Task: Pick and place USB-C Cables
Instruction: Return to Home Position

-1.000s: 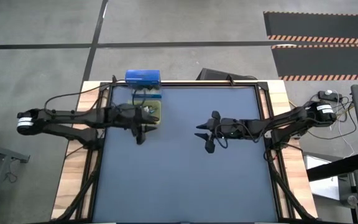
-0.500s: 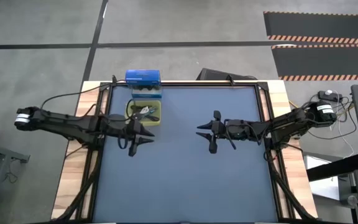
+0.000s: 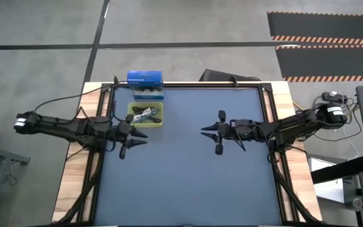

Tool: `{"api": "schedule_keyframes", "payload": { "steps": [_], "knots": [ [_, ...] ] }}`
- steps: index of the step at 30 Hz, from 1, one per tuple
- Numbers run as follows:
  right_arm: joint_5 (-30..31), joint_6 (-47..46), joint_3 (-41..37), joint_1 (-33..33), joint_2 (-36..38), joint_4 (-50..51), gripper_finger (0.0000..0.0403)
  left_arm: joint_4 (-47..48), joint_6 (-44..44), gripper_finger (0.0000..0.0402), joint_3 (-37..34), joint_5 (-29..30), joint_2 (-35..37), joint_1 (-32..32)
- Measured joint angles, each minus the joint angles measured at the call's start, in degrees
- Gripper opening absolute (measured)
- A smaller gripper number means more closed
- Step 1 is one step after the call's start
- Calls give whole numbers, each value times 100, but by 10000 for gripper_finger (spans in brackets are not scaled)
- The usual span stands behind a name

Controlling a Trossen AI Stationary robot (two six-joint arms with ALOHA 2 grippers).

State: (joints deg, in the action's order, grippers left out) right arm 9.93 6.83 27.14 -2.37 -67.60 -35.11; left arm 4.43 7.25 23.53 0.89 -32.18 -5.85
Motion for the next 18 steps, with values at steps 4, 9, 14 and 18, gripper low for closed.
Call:
{"api": "schedule_keyframes", "payload": {
  "steps": [4, 9, 14, 18],
  "knots": [
    [-1, 67, -7, 0, 198, 171, 58, -13, 0, 95, -105, 9, 344, 0],
    [-2, 117, -12, 2, 459, 409, 56, -7, -4, 95, -243, 11, 667, 0],
    [0, 213, -32, 2, 825, 682, 56, 11, -2, 95, -462, 31, 1028, 2],
    [2, 315, -97, 2, 1120, 785, 56, 119, -3, 95, -503, 55, 1307, 2]
  ]
}}
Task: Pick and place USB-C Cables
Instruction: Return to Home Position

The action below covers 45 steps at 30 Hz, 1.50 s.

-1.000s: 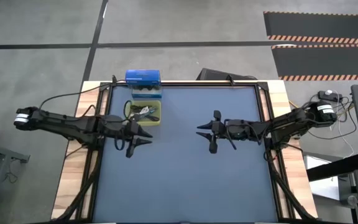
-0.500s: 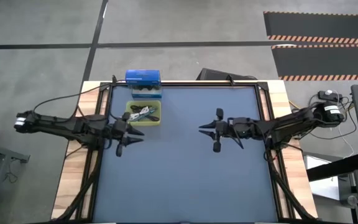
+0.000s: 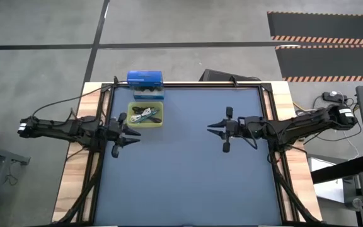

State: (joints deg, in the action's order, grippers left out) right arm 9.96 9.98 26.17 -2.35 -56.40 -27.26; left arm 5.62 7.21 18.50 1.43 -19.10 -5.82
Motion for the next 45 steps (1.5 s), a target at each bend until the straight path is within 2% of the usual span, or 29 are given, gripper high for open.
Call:
{"api": "schedule_keyframes", "payload": {
  "steps": [27, 45],
  "knots": [
    [35, -112, -1422, 315, 2180, -97, 52, 744, -8, 95, -373, 102, 1821, 0],
    [63, -3, -1625, 315, 3059, 380, 52, 1155, -35, 95, -391, 219, 1773, 2]
  ]
}}
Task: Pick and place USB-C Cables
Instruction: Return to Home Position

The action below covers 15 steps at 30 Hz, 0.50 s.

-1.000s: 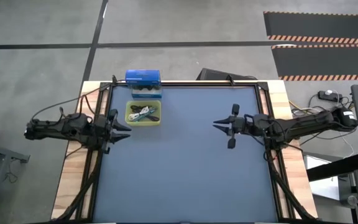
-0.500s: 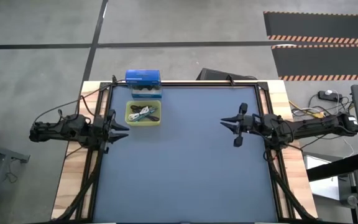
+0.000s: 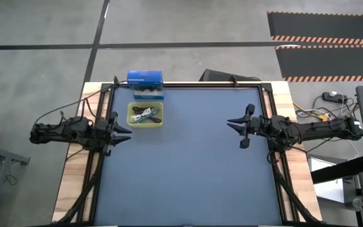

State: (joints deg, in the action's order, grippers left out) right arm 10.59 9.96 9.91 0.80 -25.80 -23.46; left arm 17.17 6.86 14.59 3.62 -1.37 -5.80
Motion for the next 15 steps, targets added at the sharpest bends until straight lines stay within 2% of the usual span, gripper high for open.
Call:
{"api": "schedule_keyframes", "payload": {
  "steps": [8, 15],
  "knots": [
    [4, 11, -2, 0, 367, 451, 52, -11, -152, 95, 0, 29, 3, 0],
    [7, -16, -1, 0, 1128, 1224, 52, -13, -161, 95, 0, 135, 3, 0]
  ]
}}
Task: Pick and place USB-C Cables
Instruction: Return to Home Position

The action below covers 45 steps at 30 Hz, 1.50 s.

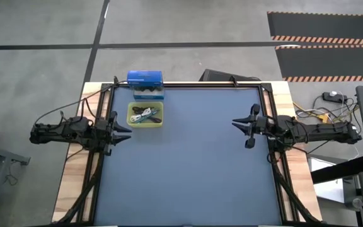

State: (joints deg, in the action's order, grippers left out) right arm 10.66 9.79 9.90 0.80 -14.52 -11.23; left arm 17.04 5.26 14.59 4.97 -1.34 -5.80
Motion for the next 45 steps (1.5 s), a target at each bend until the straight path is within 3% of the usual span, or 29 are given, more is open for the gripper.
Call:
{"api": "schedule_keyframes", "payload": {
  "steps": [12, 19, 26, 35, 45],
  "knots": [
    [0, 12, -211, 0, 1454, 865, 52, 0, 0, 95, 0, 9, 2, -2],
    [-5, -21, -650, 0, 1389, 788, 52, -47, 3, 95, -203, 9, 4, 2],
    [-2, -123, -919, 0, 1440, 692, 52, -725, 35, 95, -671, 7, -2, 2],
    [-11, -1651, -922, 0, 1285, 856, 52, -1733, 38, 95, -1349, -28, -43, 1],
    [-13, -1774, -922, 0, 1134, 886, 52, -1908, 36, 95, -1400, -17, -345, 0]
  ]
}}
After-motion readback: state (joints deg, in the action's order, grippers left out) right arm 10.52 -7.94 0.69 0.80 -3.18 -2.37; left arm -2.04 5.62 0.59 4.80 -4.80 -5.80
